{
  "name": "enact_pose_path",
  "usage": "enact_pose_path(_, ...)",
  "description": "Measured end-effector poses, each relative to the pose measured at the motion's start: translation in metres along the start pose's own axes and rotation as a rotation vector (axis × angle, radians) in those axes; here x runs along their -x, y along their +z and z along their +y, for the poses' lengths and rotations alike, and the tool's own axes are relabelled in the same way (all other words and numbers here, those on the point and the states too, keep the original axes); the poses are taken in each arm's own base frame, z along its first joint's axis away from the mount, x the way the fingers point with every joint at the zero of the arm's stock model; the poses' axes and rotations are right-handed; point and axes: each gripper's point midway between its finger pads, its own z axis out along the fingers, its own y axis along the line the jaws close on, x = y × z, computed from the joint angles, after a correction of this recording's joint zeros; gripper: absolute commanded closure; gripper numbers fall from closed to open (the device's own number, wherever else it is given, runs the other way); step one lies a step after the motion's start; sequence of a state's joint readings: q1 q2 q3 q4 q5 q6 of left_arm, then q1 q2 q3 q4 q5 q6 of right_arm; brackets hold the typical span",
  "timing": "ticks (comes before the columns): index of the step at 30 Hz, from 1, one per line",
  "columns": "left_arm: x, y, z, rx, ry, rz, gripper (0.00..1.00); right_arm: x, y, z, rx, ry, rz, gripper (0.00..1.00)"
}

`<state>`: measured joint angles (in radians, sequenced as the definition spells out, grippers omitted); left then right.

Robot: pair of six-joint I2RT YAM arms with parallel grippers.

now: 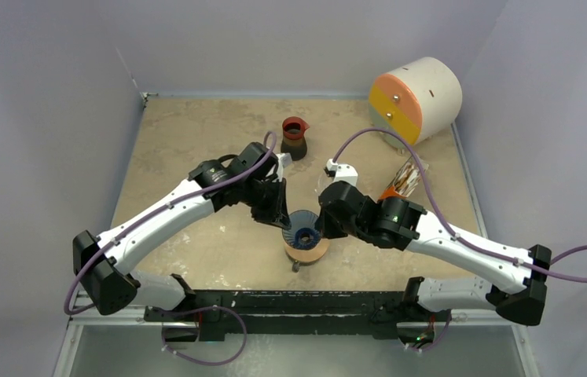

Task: Place the coffee filter in the dripper
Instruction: Place the coffee dripper in the dripper holder.

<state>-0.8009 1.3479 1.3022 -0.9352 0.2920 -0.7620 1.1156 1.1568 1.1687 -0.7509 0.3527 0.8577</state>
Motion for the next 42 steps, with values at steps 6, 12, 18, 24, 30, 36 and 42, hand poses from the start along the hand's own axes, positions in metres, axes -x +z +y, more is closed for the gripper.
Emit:
enact_pose_path(6,0.002,0.008,0.002,0.010,0.008,0.013,1.00,-0.002,0.006,-0.007,-0.011,0.023,0.019,1.00)
enact_pose_path(12,0.004,0.014,0.005,0.023,0.014,0.018,1.00,-0.004,0.013,-0.012,-0.009,0.042,0.038,1.00)
enact_pose_path(18,0.005,0.020,0.009,0.045,0.010,0.023,1.00,-0.008,0.021,-0.015,-0.002,0.061,0.052,1.00)
enact_pose_path(24,0.005,0.025,0.012,0.058,0.006,0.032,1.00,-0.011,0.026,-0.018,0.000,0.072,0.060,1.00)
enact_pose_path(30,0.006,0.028,0.012,0.058,0.006,0.034,1.00,-0.013,0.028,-0.020,0.006,0.084,0.054,1.00)
enact_pose_path(36,0.006,0.032,0.013,0.064,0.004,0.040,1.00,-0.016,0.031,-0.023,0.006,0.096,0.056,1.00)
enact_pose_path(42,0.005,0.039,0.016,0.068,0.000,0.058,1.00,-0.021,0.036,-0.027,0.002,0.106,0.068,1.00)
